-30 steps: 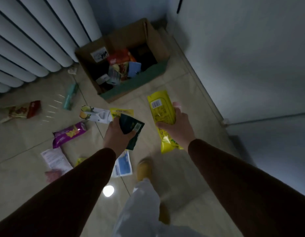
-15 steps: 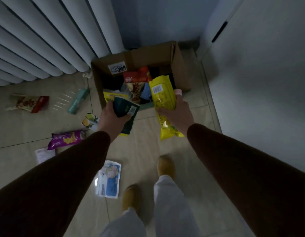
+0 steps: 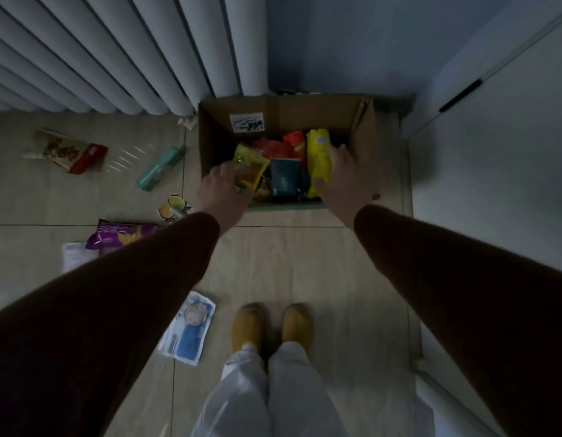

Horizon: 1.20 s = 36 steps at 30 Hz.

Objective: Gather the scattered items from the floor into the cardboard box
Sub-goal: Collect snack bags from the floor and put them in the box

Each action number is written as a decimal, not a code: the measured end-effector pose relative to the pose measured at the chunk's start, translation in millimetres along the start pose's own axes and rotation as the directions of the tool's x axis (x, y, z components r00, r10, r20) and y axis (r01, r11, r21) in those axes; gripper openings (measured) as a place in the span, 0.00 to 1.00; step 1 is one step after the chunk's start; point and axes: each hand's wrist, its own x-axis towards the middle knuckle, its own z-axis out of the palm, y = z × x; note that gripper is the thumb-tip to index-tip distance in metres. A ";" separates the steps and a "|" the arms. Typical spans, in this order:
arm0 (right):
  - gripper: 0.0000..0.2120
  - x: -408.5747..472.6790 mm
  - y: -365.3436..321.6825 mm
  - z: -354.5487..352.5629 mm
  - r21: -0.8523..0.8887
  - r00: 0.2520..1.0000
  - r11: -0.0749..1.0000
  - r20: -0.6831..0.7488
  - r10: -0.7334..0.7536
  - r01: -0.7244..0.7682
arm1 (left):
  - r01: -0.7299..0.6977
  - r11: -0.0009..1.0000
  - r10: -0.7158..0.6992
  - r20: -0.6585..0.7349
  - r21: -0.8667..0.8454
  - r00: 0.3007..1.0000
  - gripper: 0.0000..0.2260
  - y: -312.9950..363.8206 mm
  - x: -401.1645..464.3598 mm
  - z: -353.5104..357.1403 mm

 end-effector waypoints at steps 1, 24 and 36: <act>0.30 -10.7 -8.1 6.7 -0.027 0.998 0.998 0.005 -0.055 0.055 | -0.018 0.999 0.017 0.013 0.037 1.000 0.27 -6.7 -9.7 0.4; 0.21 -298.1 -174.7 154.0 -0.091 0.940 0.948 0.193 -0.283 0.304 | -0.042 0.993 0.037 0.046 0.111 0.998 0.23 -247.4 -288.2 -53.0; 0.19 -387.8 -248.7 254.9 -0.075 0.889 0.915 0.280 -0.361 0.396 | 0.176 0.983 -0.174 -0.034 0.044 0.984 0.25 -387.3 -391.1 -61.1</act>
